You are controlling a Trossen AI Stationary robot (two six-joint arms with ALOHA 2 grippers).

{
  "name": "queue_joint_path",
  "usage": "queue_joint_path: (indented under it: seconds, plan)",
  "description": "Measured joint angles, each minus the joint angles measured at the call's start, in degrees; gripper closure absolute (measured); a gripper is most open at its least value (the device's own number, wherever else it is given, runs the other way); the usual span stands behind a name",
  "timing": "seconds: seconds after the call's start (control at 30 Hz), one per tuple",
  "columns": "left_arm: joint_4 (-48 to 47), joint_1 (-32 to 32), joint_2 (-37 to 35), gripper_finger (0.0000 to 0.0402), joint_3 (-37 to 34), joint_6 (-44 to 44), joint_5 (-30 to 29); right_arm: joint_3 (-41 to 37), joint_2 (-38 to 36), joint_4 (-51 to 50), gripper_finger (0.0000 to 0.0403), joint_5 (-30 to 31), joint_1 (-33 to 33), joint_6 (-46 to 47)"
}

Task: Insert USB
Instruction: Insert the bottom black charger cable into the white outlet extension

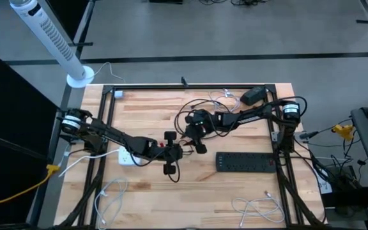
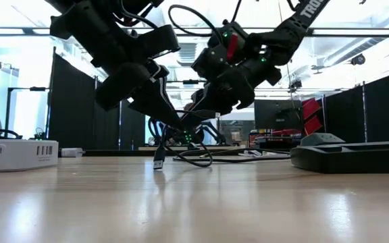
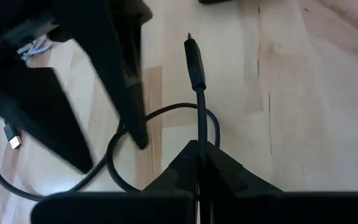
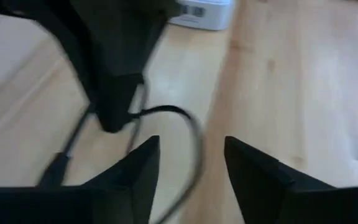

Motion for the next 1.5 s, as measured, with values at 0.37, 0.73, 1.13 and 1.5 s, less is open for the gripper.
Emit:
queue_joint_path:
  seconds: [0.37,0.73,1.13,1.5]
  plan:
    - [-1.1,-0.3,0.0,0.0402,-0.7,-4.0,0.3,-0.3,-1.9,0.6,0.0400,2.6,-0.3,1.4]
    - [27.3,-1.0,3.4,0.0362,-16.1,-17.4,4.9,-10.1,-16.9,4.0,0.0402,22.0,2.0,3.4]
    - [28.4,-5.3,-2.7,0.0215,-17.2,-20.5,-5.0,-22.7,-20.7,20.7,0.0403,23.4,4.9,4.6]
    - [27.7,-5.2,-3.2,0.0134,-17.2,-21.3,-22.6,-23.3,-20.7,24.6,0.0403,23.1,7.2,1.4]
